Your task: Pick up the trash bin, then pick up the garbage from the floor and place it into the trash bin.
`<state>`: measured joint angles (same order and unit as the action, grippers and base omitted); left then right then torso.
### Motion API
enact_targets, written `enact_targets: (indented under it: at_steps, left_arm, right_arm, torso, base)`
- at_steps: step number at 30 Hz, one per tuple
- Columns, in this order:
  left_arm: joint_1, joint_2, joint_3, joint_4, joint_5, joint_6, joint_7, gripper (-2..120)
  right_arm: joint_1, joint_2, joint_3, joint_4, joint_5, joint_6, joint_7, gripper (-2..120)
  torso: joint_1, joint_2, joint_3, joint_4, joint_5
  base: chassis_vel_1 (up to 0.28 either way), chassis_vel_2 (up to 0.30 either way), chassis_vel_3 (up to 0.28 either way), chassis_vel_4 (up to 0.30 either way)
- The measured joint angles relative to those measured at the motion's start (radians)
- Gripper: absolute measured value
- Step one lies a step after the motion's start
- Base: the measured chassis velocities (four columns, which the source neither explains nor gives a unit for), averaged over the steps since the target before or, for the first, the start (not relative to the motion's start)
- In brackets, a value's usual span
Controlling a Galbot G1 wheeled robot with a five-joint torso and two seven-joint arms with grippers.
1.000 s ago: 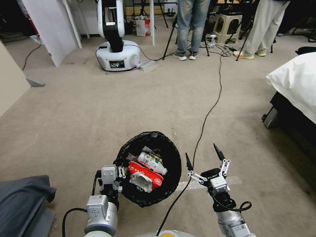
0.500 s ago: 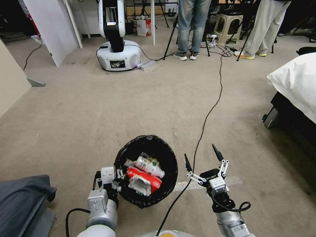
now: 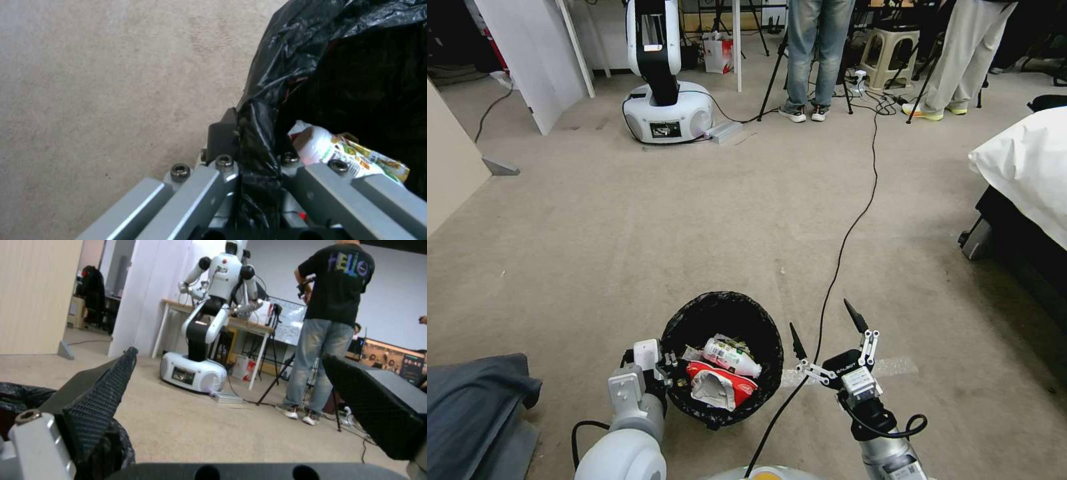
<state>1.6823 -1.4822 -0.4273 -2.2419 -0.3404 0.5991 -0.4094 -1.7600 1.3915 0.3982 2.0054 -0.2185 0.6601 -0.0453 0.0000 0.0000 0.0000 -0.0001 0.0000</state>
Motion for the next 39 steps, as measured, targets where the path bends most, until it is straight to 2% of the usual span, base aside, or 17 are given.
enact_targets:
  at_steps: [10,12,15,17,20,22,24,25,31,39]
  left_arm:
    - [-0.030,-0.018,-0.060,0.045,-0.050,-0.021,0.000,1]
    - [-0.034,-0.019,-0.062,0.046,-0.058,-0.024,0.002,4]
    - [-0.040,-0.024,-0.065,0.049,-0.066,-0.036,0.006,19]
    - [-0.040,-0.025,-0.065,0.049,-0.067,-0.041,0.008,22]
    - [-0.040,-0.030,-0.062,0.042,-0.068,-0.073,0.020,38]
    - [-0.040,-0.030,-0.061,0.040,-0.068,-0.076,0.021,40]
    - [-0.039,-0.033,-0.059,0.033,-0.069,-0.089,0.025,51]
    - [-0.039,-0.033,-0.059,0.033,-0.069,-0.089,0.025,51]
    - [-0.032,-0.034,-0.050,-0.001,-0.071,-0.119,0.031,74]
    - [-0.019,-0.033,-0.031,-0.035,-0.060,-0.169,0.050,76]
  right_arm:
    - [0.005,-0.005,-0.031,-0.024,-0.002,0.014,-0.022,100]
    - [0.004,-0.006,-0.031,-0.024,-0.003,0.016,-0.023,100]
    - [0.001,-0.007,-0.033,-0.025,-0.006,0.021,-0.025,100]
    - [0.000,-0.007,-0.034,-0.026,-0.007,0.022,-0.026,100]
    - [-0.002,-0.008,-0.043,-0.034,-0.014,0.028,-0.030,100]
    - [-0.002,-0.008,-0.044,-0.035,-0.015,0.028,-0.030,100]
    - [-0.001,-0.009,-0.050,-0.039,-0.019,0.030,-0.032,100]
    - [-0.001,-0.009,-0.050,-0.039,-0.019,0.030,-0.032,100]
    - [0.000,-0.008,-0.062,-0.048,-0.024,0.032,-0.032,100]
    - [-0.004,-0.005,-0.067,-0.051,-0.030,0.035,-0.032,100]
  torso:
    - [0.000,0.000,0.000,0.0002,0.0000]
    - [0.000,0.000,0.000,0.0001,0.0000]
    - [0.000,0.000,0.000,0.0001,0.0001]
    - [0.000,0.000,0.000,0.0001,0.0000]
    - [0.000,0.000,0.000,0.0001,0.0001]
    - [0.000,0.000,0.000,0.0001,0.0000]
    - [0.000,0.000,0.000,0.0001,0.0000]
    - [0.000,0.000,0.000,0.0001,0.0000]
    - [0.000,0.000,0.000,0.0001,0.0000]
    - [0.000,0.000,0.000,0.0000,0.0000]
  base:
    - [0.000,0.000,0.000,0.000]
    - [0.000,0.000,0.000,0.000]
    - [0.000,0.000,0.000,0.000]
    - [0.000,0.000,0.000,0.000]
    - [0.000,0.000,0.000,0.000]
    - [0.000,0.000,0.000,0.000]
    - [0.000,0.000,0.000,0.000]
    - [0.000,0.000,0.000,0.000]
    - [0.000,0.000,0.000,0.000]
    - [0.000,0.000,0.000,0.000]
